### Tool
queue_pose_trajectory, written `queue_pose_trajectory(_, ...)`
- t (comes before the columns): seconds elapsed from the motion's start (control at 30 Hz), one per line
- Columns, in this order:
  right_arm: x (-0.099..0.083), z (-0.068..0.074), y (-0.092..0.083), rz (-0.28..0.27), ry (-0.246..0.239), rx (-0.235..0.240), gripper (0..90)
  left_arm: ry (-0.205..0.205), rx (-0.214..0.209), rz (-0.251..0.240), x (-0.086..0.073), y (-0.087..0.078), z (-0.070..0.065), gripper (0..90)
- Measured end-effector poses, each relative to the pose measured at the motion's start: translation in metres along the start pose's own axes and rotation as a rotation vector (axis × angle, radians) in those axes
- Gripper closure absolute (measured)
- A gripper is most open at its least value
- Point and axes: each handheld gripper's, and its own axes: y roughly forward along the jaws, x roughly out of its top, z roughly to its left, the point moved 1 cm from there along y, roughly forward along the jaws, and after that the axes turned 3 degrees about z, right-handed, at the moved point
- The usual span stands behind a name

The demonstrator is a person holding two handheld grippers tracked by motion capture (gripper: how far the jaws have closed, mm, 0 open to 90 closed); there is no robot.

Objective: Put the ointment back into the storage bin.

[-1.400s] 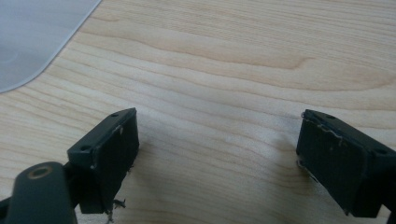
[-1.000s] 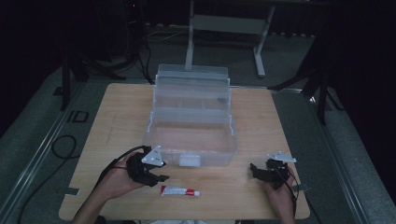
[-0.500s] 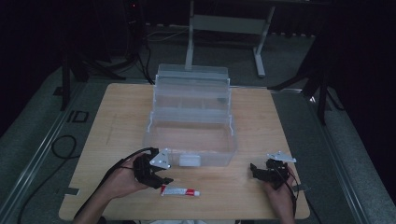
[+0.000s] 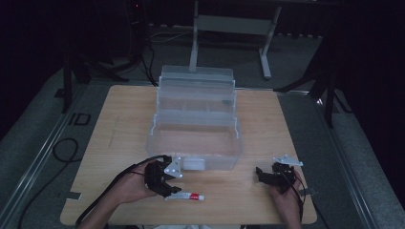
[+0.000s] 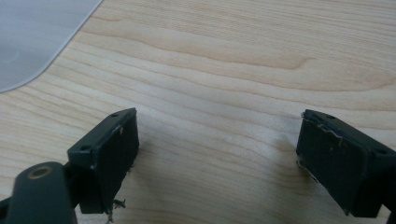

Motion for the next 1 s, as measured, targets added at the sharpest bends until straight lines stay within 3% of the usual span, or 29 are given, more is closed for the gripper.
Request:
queue_pose_trajectory(0.43,0.0,0.0,0.0,0.0,0.0,0.0,12.7,0.047,-0.011,0.08,0.007,0.018,-0.007,52.4)
queue_pose_trajectory(0.67,0.0,0.0,0.0,0.0,0.0,0.0,12.7,0.066,-0.009,0.1,0.009,0.024,-0.011,52.5)
queue_pose_trajectory(1.0,0.0,0.0,0.0,-0.001,0.0,0.0,12.7,0.124,-0.019,0.154,0.016,0.035,-0.018,54.8)
